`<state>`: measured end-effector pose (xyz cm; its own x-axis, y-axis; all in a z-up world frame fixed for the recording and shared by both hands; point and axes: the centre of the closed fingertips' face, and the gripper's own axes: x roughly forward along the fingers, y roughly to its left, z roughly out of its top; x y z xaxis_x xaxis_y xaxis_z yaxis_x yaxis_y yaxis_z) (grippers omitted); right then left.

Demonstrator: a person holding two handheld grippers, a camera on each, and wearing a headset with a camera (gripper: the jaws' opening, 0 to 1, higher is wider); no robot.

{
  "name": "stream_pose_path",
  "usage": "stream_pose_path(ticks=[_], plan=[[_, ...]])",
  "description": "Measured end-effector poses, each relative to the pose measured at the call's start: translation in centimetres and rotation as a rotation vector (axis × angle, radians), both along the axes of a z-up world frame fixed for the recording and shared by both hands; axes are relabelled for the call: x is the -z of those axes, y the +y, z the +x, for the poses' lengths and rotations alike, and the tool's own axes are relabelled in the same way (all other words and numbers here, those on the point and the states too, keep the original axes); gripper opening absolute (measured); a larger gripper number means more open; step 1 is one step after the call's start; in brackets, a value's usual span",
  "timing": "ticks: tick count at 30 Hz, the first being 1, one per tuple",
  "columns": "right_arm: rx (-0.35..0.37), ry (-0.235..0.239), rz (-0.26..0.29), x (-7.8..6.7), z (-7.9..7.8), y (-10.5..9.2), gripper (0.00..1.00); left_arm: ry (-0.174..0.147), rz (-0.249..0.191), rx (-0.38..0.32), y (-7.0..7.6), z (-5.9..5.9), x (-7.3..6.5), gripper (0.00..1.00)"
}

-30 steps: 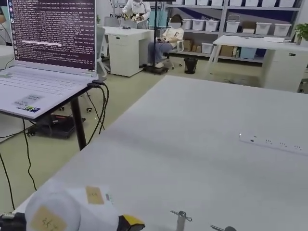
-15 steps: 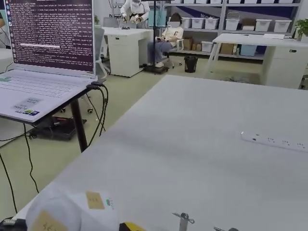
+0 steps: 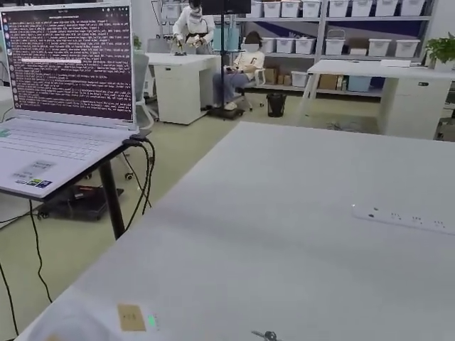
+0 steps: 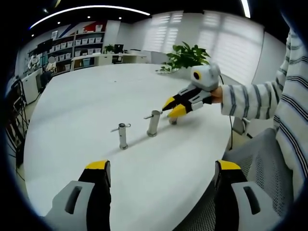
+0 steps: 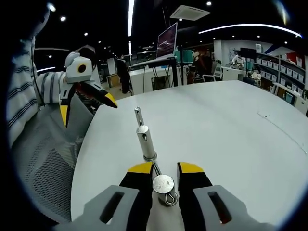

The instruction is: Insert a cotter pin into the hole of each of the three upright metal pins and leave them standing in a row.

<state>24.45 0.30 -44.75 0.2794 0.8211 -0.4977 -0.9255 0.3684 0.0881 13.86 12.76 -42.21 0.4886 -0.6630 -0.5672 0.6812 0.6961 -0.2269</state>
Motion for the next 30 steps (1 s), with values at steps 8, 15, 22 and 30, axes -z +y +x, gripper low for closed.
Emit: stream_pose_path(ticks=[8,15,22,30], plan=[[0.03,-0.039,0.019,-2.3,-0.2,-0.6,0.33,-0.016,-0.025,-0.02,0.1,0.5,-0.9,0.88],[0.077,-0.053,0.061,-4.4,-1.7,-1.3,0.51,-0.044,-0.065,-0.065,0.5,1.1,-1.8,0.88],[0.134,0.005,0.092,-4.2,-3.9,-1.5,0.75,-0.056,-0.115,-0.1,0.7,1.1,-2.3,0.88],[0.228,-0.019,0.057,-4.4,-4.3,-3.7,0.81,-0.024,-0.108,-0.119,1.2,0.9,-0.8,0.91]])
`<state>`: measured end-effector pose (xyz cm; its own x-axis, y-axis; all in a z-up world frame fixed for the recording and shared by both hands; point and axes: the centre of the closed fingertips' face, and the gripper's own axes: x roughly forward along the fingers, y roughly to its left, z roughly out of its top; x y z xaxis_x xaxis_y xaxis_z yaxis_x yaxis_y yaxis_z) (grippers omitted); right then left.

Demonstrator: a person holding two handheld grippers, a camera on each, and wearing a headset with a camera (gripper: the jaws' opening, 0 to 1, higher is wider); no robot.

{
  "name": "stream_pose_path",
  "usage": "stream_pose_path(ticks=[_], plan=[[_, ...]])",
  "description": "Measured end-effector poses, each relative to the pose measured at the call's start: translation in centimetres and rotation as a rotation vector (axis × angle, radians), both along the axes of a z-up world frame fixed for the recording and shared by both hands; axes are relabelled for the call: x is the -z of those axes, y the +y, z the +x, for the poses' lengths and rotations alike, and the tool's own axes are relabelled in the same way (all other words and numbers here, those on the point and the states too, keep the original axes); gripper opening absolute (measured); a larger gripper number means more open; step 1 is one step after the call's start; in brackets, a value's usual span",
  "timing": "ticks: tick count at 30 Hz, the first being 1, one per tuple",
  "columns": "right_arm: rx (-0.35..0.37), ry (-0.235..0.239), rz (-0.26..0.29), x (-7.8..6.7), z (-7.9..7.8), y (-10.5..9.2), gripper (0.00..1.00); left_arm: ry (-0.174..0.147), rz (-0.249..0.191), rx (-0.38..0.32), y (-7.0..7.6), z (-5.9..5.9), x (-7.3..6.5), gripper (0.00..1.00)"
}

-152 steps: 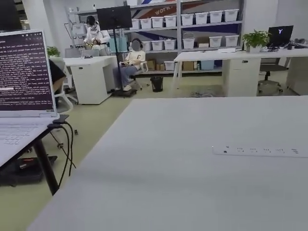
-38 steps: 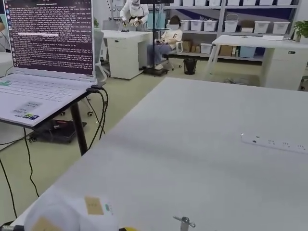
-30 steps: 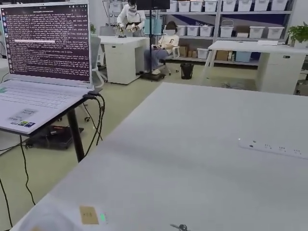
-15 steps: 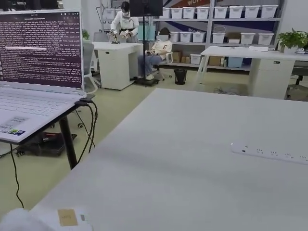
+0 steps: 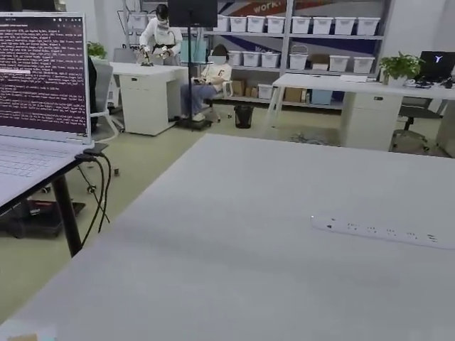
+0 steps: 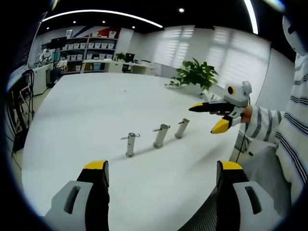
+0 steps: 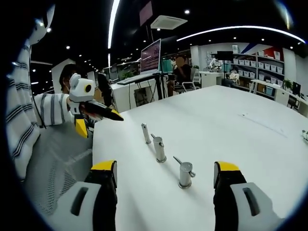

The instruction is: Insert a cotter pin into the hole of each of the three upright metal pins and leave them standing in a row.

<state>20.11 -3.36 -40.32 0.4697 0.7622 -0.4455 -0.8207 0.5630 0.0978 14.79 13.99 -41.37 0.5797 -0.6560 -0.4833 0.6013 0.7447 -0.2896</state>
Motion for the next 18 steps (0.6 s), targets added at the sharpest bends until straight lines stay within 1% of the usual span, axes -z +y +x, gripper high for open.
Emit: stream_pose_path(ticks=[3,5,7,8,10,13,14,16,18], plan=[[0.043,0.007,0.021,-0.6,-0.4,-0.9,0.83,0.015,0.019,-0.008,0.6,0.1,0.7,0.91],[0.071,0.013,0.028,-0.5,-0.4,-1.5,0.86,0.019,0.021,-0.013,0.9,0.1,0.8,0.92],[0.114,0.049,0.056,-0.1,-0.6,-2.3,0.89,0.021,0.02,-0.026,1.3,0.2,0.8,0.93],[0.136,0.072,0.069,0.3,-0.6,-3.0,0.9,0.021,0.02,-0.03,1.5,0.3,0.8,0.93],[0.164,0.121,0.062,1.1,-1.1,-3.7,0.93,0.021,0.02,-0.035,1.8,0.4,0.8,0.93],[0.183,0.129,0.049,1.5,-1.5,-4.3,0.93,0.042,-0.014,-0.069,2.1,0.5,0.6,0.93],[0.186,0.139,0.05,1.6,-1.8,-4.4,0.93,0.035,-0.017,-0.072,2.3,0.5,0.6,0.94],[0.2,0.153,0.056,1.9,-2.2,-4.6,0.95,0.038,-0.021,-0.073,2.4,0.5,0.8,0.94],[0.2,0.175,0.059,2.0,-2.5,-4.8,0.98,0.06,-0.014,-0.067,2.4,0.3,1.4,0.95]])
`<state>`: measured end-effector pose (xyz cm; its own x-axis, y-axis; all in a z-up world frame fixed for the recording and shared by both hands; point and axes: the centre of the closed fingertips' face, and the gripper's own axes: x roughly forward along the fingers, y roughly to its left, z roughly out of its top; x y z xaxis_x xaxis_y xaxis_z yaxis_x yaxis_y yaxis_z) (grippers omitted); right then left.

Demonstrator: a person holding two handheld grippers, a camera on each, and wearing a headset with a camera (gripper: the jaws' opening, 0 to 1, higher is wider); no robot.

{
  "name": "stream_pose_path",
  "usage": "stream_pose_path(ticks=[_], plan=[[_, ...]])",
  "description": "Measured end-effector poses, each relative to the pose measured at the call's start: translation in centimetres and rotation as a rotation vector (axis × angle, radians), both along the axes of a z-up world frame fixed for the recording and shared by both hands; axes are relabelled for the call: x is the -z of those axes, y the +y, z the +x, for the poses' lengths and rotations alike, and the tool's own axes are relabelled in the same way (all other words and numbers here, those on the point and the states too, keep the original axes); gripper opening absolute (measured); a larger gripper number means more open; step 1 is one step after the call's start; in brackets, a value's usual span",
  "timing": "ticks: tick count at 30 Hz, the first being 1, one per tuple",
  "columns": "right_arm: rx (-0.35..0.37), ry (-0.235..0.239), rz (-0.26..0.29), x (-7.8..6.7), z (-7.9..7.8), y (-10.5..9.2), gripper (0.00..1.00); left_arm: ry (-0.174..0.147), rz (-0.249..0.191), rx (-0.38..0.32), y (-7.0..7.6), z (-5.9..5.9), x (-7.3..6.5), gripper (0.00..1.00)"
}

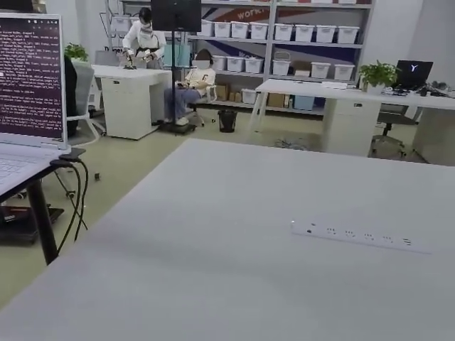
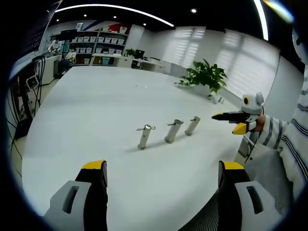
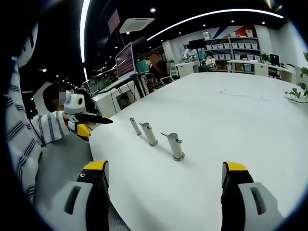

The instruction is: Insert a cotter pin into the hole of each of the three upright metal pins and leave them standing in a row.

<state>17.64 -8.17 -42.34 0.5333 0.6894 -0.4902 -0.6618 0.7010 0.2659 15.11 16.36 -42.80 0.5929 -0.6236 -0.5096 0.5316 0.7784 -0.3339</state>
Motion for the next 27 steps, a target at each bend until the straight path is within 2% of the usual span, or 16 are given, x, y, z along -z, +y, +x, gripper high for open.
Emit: stream_pose_path(ticks=[4,7,18,21,27], plan=[[0.001,0.051,0.007,0.4,-0.9,-0.2,0.98,0.021,0.006,0.002,0.0,-0.4,0.6,0.97],[0.011,0.06,0.008,0.3,-1.1,-0.3,0.98,0.028,-0.001,0.0,0.0,-0.7,0.8,0.98],[0.046,0.057,0.017,0.0,-1.5,-0.6,0.98,0.029,0.005,0.0,0.7,-0.8,0.9,0.99],[0.065,0.055,0.004,0.1,-1.6,-0.7,0.98,0.03,0.008,0.003,0.8,-0.7,0.9,0.99],[0.077,0.073,0.005,0.4,-2.0,-0.5,0.98,0.029,0.009,0.013,0.6,-0.6,0.6,0.99]])
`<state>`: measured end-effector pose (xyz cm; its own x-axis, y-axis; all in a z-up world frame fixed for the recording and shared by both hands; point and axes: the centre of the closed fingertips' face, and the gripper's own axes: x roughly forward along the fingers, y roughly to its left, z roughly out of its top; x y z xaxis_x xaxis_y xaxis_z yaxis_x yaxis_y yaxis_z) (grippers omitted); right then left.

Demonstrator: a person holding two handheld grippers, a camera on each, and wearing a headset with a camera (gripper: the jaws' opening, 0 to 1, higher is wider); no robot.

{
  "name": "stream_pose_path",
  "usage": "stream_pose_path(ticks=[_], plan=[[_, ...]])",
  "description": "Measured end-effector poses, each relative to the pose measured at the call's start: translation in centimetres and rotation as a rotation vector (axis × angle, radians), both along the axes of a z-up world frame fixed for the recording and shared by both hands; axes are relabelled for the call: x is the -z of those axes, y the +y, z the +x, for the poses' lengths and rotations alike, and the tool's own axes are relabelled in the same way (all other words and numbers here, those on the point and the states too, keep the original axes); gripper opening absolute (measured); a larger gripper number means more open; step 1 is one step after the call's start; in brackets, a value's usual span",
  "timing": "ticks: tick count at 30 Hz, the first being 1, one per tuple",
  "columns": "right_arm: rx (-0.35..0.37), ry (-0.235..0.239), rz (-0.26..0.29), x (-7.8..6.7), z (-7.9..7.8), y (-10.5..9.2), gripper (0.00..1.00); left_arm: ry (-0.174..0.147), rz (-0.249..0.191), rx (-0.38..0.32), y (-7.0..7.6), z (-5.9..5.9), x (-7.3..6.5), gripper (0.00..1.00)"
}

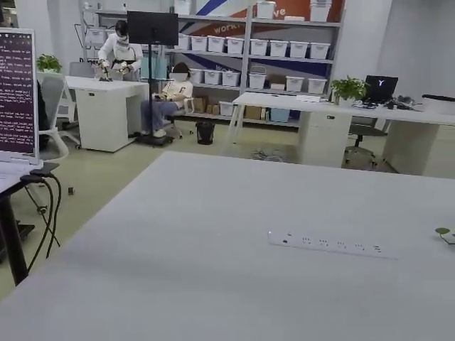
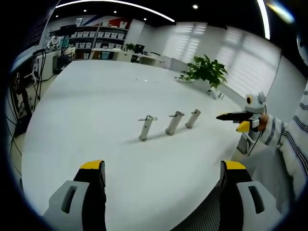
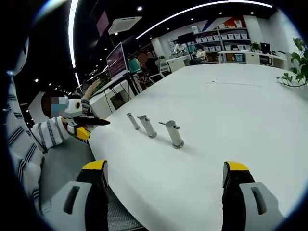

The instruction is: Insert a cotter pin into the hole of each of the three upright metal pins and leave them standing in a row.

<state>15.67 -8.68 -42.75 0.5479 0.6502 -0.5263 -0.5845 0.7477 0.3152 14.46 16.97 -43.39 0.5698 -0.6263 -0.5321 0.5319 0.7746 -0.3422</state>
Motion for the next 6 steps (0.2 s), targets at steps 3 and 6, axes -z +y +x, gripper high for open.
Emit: stream_pose_path(ticks=[3,6], plan=[[-0.001,0.017,0.013,0.11,-0.1,0.31,0.98,0.002,0.004,0.001,0.04,-0.03,0.07,0.98],[-0.009,0.024,0.008,0.2,-0.06,0.54,0.98,0.009,0.008,-0.003,0.06,-0.17,0.18,0.98]])
